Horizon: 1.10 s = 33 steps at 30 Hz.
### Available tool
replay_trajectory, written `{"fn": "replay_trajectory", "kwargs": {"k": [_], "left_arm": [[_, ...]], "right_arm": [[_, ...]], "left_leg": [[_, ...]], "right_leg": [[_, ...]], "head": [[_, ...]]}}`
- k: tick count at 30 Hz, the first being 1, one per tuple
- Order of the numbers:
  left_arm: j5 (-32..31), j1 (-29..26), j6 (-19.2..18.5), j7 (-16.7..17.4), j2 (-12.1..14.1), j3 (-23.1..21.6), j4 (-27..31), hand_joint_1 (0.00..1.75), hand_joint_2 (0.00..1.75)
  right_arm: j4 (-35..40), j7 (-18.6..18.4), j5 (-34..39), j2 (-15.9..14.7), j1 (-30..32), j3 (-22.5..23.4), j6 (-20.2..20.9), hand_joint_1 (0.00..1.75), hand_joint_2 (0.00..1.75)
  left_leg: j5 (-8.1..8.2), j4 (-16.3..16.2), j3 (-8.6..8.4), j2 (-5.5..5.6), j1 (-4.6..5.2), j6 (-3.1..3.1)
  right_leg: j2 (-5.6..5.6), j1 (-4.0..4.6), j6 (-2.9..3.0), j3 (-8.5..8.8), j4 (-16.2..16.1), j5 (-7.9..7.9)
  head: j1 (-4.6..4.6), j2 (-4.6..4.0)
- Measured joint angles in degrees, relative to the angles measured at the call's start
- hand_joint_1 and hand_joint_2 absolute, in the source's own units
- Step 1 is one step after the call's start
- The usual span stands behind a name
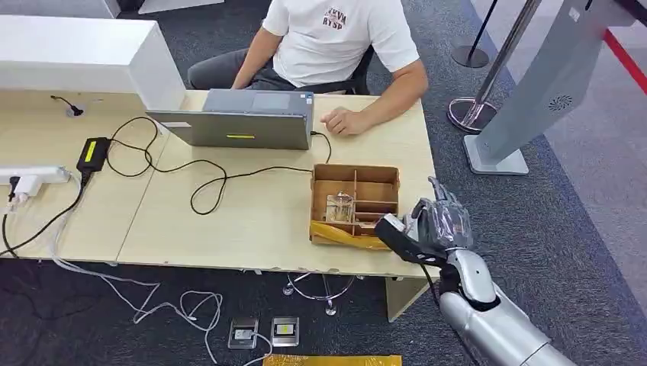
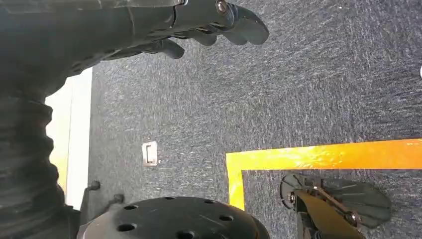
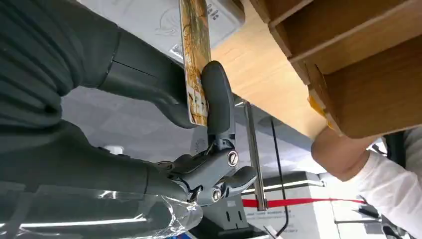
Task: Pass the card to the sensor for recognition and then transmit it.
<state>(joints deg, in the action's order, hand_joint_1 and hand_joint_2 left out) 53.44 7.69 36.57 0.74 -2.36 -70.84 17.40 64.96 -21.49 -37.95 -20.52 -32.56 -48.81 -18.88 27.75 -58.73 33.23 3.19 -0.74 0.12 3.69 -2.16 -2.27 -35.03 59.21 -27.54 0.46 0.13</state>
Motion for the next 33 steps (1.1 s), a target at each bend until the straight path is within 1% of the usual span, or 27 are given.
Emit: {"fn": "replay_trajectory", "kwargs": {"k": [5,13,21,33], "left_arm": [[0.37,-0.01,0.02,0.0,0.0,-0.02,0.0,0.0,1.75],[0.87,-0.01,0.04,-0.02,0.0,-0.02,0.0,0.0,1.75],[1.6,-0.01,0.26,-0.2,-0.02,-0.02,0.0,0.0,1.75],[1.99,-0.01,0.5,-0.42,-0.02,-0.02,0.0,0.0,1.75]], "right_arm": [[-1.86,-0.39,1.18,0.26,0.08,0.09,-1.25,1.75,1.75],[-3.35,-0.61,1.88,0.15,0.3,0.63,-1.62,1.75,1.75],[-4.83,0.5,2.67,0.26,0.33,0.61,-1.73,1.75,1.75],[-6.03,1.2,3.28,0.74,0.33,0.61,-2.56,1.75,1.75]], "left_leg": [[0.0,0.0,0.0,0.0,0.0,0.0],[0.0,0.0,-0.02,-0.02,0.0,0.0],[0.0,0.0,-0.01,-0.01,0.0,0.0],[0.0,0.0,-0.05,-0.01,0.0,0.0]], "right_leg": [[0.0,-0.01,0.0,0.0,0.0,0.0],[0.0,0.0,0.0,-0.01,0.0,0.0],[0.01,0.0,0.0,0.0,0.0,0.0],[0.0,0.0,0.0,0.05,0.0,0.0]], "head": [[0.02,0.0],[0.0,0.02],[0.0,0.0],[0.0,0.02]]}}
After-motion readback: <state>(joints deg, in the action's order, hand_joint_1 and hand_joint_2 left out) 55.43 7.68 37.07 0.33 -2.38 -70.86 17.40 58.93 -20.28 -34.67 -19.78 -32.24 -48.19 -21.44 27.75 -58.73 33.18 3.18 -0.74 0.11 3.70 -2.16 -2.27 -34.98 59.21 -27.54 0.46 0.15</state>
